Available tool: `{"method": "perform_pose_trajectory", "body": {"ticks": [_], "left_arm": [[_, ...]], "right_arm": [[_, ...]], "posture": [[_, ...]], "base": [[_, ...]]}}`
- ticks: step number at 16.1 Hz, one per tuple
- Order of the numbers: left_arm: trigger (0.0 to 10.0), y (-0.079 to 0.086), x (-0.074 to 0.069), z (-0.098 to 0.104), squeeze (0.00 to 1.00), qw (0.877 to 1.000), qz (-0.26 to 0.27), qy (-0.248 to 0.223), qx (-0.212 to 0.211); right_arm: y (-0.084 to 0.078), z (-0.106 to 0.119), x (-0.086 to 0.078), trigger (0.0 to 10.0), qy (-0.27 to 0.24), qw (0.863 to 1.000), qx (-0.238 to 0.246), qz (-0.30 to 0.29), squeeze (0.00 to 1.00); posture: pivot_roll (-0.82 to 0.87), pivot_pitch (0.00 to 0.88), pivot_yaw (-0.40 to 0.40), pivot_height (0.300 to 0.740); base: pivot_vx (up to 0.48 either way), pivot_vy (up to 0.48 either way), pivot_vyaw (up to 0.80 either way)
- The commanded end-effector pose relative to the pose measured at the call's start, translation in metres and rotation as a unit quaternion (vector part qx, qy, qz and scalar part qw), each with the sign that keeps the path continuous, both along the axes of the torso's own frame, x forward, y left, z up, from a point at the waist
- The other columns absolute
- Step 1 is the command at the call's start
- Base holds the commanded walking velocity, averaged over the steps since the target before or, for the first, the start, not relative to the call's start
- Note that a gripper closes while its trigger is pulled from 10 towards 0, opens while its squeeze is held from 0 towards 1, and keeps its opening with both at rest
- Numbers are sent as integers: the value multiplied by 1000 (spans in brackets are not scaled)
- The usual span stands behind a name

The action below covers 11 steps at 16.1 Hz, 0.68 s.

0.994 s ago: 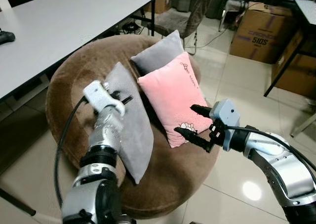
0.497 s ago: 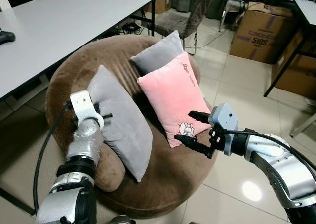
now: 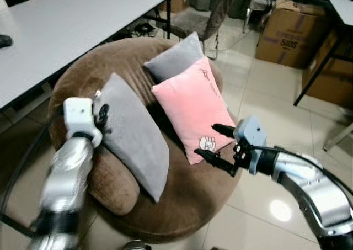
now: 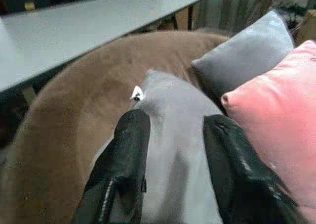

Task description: Move the pillow to the sofa from floor

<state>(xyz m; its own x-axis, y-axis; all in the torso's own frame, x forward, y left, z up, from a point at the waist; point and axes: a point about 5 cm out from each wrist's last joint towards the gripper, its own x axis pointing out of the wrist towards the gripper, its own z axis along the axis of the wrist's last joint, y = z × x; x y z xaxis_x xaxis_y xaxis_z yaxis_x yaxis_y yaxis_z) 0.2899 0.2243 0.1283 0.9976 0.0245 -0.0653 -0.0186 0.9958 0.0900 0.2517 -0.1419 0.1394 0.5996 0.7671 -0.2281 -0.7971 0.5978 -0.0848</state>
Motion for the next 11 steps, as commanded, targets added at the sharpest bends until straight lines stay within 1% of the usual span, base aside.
{"method": "perform_pose_trajectory", "body": {"ticks": [1,2,3,5,6,7,8,9,10,11], "left_arm": [[10000,-7,-4,9,1000,1000,-26,-10,2],[10000,-10,-17,17,1000,999,-40,-23,-6],[10000,-12,-27,24,1000,998,-52,-37,-14],[10000,-15,-36,33,1000,996,-63,-57,-20],[10000,-18,-41,38,1000,996,-58,-70,-15],[10000,-19,-44,41,1000,996,-52,-77,-10],[10000,-22,-44,41,855,996,-40,-80,1],[10000,-29,-43,37,0,996,-33,-79,23],[10000,-37,-44,28,0,996,-30,-74,33],[10000,-37,-45,27,0,997,-27,-72,30]], "right_arm": [[-2,9,1,10000,-18,1000,14,-13,0],[-2,10,1,10000,-18,999,35,-31,0],[-2,12,2,10000,-20,997,52,-48,0],[-1,13,2,10000,-21,994,77,-76,0],[-1,11,4,10000,-18,989,88,-115,0],[-1,9,5,10000,-15,985,94,-142,0],[-2,5,6,10000,-16,977,95,-188,0],[-4,1,6,10000,-28,961,105,-256,0],[-13,-10,5,10000,-19,939,115,-324,0],[-14,-13,4,10000,-16,935,114,-335,0]], "posture": [[-7,0,-8,740],[0,0,-13,740],[13,0,-21,740],[22,0,-27,740],[40,0,-40,740],[43,0,-41,740],[49,0,-43,740],[53,0,-34,740],[48,0,-26,740],[45,0,-17,740]], "base": [[0,0,0],[0,0,0],[0,0,0],[0,0,0],[0,0,0],[0,0,0],[0,0,0],[0,0,0],[0,0,0],[0,0,0]]}}
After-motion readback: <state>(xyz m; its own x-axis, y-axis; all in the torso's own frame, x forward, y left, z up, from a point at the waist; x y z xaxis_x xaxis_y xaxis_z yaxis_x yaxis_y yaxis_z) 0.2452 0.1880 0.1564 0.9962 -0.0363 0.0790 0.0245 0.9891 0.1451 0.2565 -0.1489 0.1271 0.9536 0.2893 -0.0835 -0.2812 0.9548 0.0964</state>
